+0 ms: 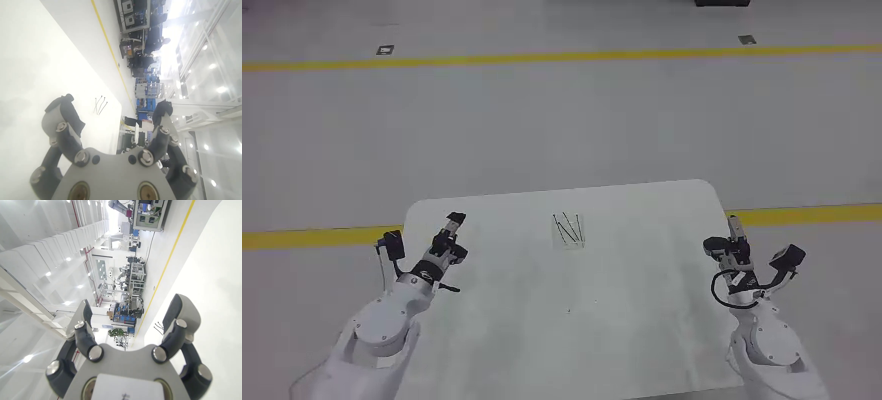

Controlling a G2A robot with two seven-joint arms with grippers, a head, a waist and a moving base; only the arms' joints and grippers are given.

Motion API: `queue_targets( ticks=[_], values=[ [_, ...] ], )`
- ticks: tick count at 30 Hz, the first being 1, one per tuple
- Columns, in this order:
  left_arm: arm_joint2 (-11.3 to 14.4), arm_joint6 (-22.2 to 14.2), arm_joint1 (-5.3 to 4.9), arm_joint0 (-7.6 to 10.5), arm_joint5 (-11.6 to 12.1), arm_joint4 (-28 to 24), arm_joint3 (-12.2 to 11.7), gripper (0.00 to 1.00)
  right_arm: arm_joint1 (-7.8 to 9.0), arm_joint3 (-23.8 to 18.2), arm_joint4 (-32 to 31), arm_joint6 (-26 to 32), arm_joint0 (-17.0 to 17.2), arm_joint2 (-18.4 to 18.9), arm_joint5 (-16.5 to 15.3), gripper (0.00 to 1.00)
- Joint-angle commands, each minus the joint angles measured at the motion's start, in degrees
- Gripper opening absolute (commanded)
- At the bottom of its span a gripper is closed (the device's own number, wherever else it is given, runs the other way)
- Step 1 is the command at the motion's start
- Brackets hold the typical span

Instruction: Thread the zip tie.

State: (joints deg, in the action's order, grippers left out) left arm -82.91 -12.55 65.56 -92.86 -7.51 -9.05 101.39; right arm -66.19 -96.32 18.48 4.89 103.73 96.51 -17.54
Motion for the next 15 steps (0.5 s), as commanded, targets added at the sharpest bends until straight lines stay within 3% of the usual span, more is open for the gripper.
queue_targets(
  ticks=[1, 2, 8, 10, 13, 15],
  values=[
    [0.91, -1.14, -0.02, 0.03, -0.43, 0.96, -0.17, 1.0, 0.0, 0.0, 0.01, 0.0, 0.0, 0.0, 0.0, 1.0],
    [3.4, -3.12, 0.03, 1.33, -1.87, 3.37, -0.64, 1.0, 0.0, 0.0, 0.01, 0.0, 0.0, 0.0, 0.0, 1.0],
    [15.96, -4.94, 1.71, 12.31, -10.76, 8.11, -7.28, 1.0, 0.0, 0.0, 0.01, 0.0, 0.0, 0.0, 0.0, 1.0],
    [19.32, -4.73, 2.38, 15.32, -11.97, 9.04, -9.42, 1.0, 0.0, 0.0, 0.01, 0.0, 0.0, 0.0, 0.0, 1.0],
    [23.97, -3.78, 3.69, 19.79, -11.97, 8.55, -13.62, 1.0, 0.0, 0.0, 0.01, 0.0, 0.0, 0.0, 0.0, 1.0],
    [26.21, -3.58, 4.38, 22.07, -11.93, 8.23, -14.43, 1.0, 0.0, 0.0, 0.01, 0.0, 0.0, 0.0, 0.0, 1.0]
  ],
)
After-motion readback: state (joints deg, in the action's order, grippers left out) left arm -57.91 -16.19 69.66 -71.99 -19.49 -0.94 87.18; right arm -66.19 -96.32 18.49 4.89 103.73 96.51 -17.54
